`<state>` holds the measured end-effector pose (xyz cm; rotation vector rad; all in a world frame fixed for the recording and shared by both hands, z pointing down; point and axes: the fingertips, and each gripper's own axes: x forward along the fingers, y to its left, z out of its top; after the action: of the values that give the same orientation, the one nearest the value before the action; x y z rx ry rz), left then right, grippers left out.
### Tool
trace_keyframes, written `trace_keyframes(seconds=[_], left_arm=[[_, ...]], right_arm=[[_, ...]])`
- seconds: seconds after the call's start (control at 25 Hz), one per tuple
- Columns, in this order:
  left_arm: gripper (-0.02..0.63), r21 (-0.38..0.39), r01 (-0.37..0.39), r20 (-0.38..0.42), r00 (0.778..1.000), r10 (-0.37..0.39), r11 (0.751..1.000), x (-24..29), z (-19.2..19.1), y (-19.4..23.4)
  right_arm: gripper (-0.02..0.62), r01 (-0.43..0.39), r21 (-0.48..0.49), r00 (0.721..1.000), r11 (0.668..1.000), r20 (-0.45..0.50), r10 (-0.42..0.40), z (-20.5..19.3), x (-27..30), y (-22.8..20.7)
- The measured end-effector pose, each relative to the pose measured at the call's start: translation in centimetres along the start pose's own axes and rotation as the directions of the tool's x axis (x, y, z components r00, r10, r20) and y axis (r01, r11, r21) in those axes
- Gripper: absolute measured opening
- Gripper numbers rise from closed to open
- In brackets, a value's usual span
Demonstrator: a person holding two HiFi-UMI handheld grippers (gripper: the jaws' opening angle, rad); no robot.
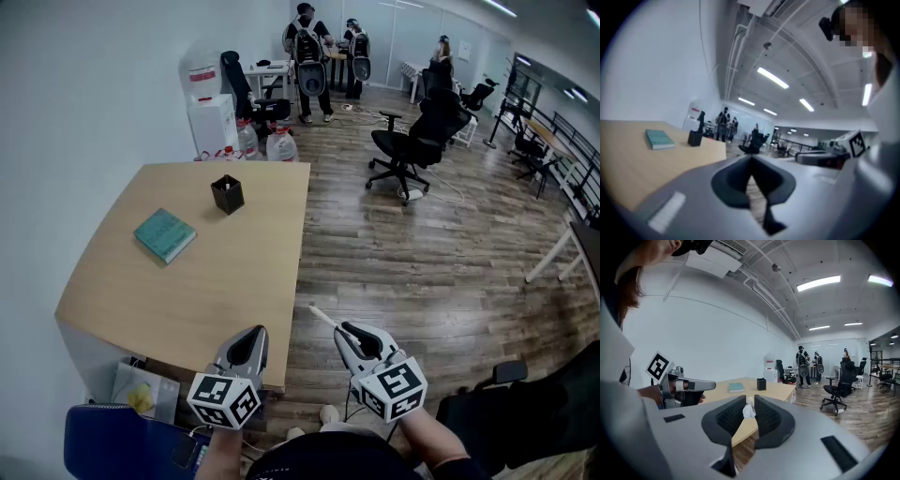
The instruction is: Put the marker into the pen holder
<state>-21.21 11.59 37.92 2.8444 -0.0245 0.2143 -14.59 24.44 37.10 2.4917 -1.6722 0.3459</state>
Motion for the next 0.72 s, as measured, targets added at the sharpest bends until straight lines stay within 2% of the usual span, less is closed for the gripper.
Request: trace_keyframes(seconds=[0.32, 0.44, 0.52, 0.72], left_arm=[[0.003, 0.007, -0.004, 0.028, 1.0, 0.004, 1.0, 1.2, 1.2, 1.2], [0.003, -0.006, -0.002, 0.061, 0.998, 0.002, 1.0, 1.7, 1.8, 0.9], [0.003, 0.014, -0.021, 0.085, 0.996, 0.02, 1.0, 2.3, 2.4, 0.8], [0.004, 0.034, -0.039, 0.053, 0.998, 0.037, 0.999, 4.9, 2.2, 0.4]], right_arm=[[0.052, -0.008, -0.007, 1.0, 1.0, 0.018, 0.008, 0.4, 2.7, -1.1], [0.052, -0.029, -0.013, 0.999, 0.999, 0.023, 0.029, 0.5, 3.0, -1.7], [0.052, -0.045, -0.01, 0.998, 0.999, 0.032, 0.046, 0.9, 3.2, -2.4], [0.052, -0.068, -0.013, 0.997, 0.998, 0.03, 0.068, 1.1, 3.8, -4.6]])
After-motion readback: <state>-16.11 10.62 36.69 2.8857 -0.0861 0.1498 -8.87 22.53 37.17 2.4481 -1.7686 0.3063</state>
